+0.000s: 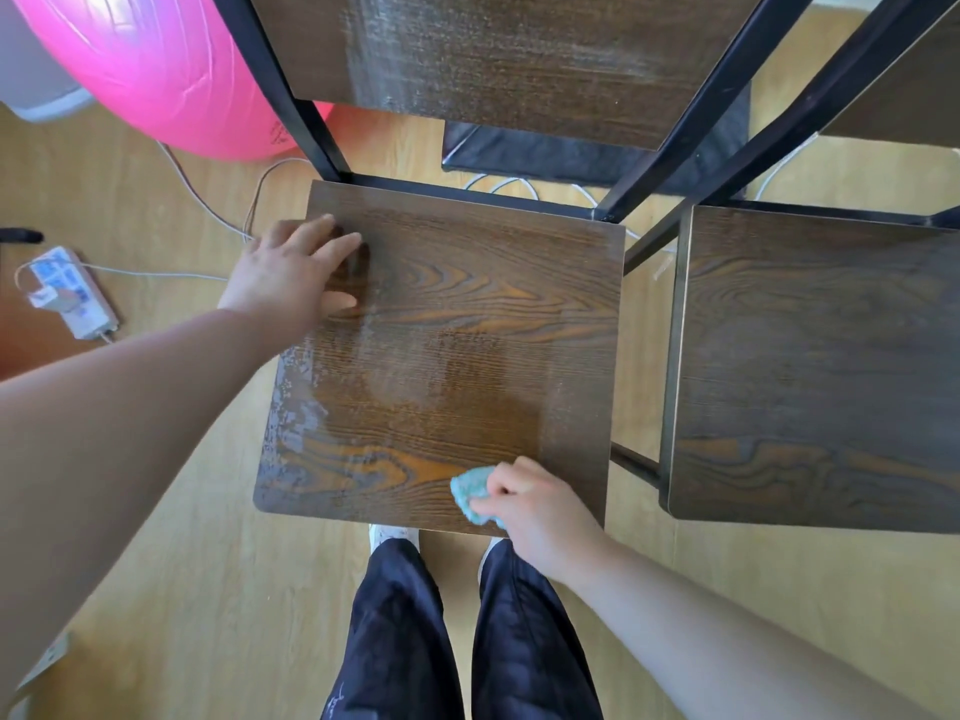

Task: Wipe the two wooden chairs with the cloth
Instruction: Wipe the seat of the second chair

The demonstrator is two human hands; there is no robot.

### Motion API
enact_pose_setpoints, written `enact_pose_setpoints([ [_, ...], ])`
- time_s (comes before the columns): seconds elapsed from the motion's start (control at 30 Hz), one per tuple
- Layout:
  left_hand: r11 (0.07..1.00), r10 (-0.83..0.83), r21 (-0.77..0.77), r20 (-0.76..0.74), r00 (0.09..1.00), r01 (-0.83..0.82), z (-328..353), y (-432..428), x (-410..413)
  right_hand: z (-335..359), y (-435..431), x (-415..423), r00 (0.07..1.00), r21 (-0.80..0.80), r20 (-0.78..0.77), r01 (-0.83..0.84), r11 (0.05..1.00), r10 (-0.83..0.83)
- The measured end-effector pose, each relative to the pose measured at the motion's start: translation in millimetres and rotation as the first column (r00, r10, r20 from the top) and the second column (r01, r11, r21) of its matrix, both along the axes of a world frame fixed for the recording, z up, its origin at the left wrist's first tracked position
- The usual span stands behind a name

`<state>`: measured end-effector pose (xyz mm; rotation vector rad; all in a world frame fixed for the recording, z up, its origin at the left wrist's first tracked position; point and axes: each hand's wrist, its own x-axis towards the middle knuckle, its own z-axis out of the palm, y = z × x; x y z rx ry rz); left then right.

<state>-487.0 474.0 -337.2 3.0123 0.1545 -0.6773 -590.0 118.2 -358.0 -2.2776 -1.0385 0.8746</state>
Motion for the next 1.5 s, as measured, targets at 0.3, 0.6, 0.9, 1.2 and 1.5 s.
enact_pose_setpoints([
  [0.3, 0.993, -0.103, -0.075, -0.161, 0.982, 0.092, -12, -91, 13, 14, -14, -49, 0.986, -0.124, -0.168, -0.04, 0.991, 0.019],
  [0.6, 0.995, -0.095, 0.004, -0.208, 0.973, 0.098, -15, -98, 16, 42, -13, 63, 0.932, 0.172, 0.145, 0.308, 0.936, -0.333],
  [0.9, 0.994, -0.101, 0.028, -0.225, 0.969, 0.11, -18, -99, 15, 14, 4, 239, 0.893, -0.001, 0.341, 0.314, 0.95, -0.294],
  [1.2, 0.989, -0.12, 0.051, -0.235, 0.965, 0.135, -18, -98, 14, 8, 0, 202, 0.921, -0.012, 0.125, 0.374, 0.927, -0.37],
  [1.5, 0.987, -0.125, 0.07, -0.251, 0.96, 0.147, -16, -100, 13, 2, -28, 115, 0.953, -0.073, -0.152, 0.253, 0.965, -0.262],
])
